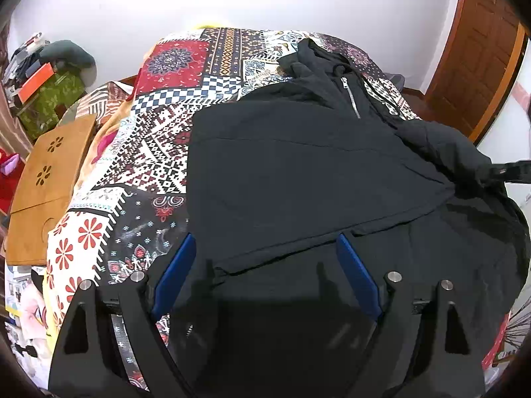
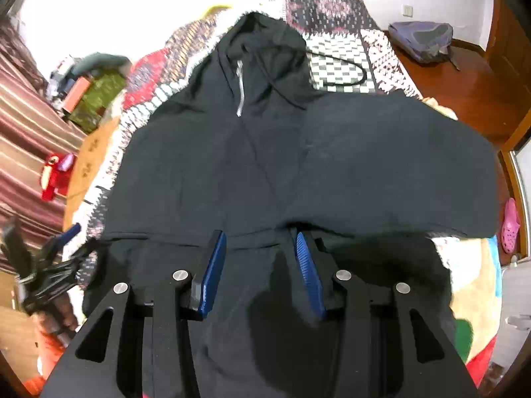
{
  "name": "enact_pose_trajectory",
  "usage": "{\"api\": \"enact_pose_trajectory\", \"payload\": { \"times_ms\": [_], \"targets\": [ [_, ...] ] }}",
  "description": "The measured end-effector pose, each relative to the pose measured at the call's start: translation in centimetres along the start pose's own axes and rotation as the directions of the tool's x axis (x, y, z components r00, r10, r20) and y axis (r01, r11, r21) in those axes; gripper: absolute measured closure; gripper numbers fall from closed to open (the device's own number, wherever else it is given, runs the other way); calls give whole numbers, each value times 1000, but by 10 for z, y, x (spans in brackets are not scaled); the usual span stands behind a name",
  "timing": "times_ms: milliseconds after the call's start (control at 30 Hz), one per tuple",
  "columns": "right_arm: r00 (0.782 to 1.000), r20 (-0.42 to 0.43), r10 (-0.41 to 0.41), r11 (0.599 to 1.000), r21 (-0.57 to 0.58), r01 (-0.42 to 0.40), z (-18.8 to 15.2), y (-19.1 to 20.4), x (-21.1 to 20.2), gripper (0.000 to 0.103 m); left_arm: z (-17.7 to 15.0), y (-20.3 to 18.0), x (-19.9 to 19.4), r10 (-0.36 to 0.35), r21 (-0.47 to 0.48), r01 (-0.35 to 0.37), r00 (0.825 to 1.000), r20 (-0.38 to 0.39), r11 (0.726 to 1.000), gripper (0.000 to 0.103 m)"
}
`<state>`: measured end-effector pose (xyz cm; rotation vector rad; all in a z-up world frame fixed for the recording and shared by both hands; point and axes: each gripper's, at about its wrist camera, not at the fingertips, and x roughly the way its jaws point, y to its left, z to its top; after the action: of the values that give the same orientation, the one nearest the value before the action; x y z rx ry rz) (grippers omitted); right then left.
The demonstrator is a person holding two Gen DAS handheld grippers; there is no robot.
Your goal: Fold large clothes
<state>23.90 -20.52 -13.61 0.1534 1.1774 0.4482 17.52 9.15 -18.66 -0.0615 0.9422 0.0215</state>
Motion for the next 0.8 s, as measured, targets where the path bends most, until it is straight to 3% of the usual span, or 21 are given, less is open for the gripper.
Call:
{"api": "enact_pose_trajectory", "payload": {
  "times_ms": [167,400,500,700,800],
  "targets": [
    [993,118,-11,999,48,5,1,-14,-38,62,2,-11,4,-8,22,9,1000,-5,1000,17],
    [974,222,-35,963,269,-27,7,-74,-67,54,1,-23,8,-15,51,16,1000,-13,999,17],
    [975,222,-24,926,372,-62,1,-100,-64,54,0,-26,9,-10,60,11,1000,-18,998,17],
    [985,144,95,772,614,-164,-25,-160,-15,54,2,-24,15,-6,43,7,999,-35,999,17],
    [988,119,101,745,649,-154,-30,-171,0,54,1,-27,17,-3,55,6,999,-39,998,17]
  ]
}}
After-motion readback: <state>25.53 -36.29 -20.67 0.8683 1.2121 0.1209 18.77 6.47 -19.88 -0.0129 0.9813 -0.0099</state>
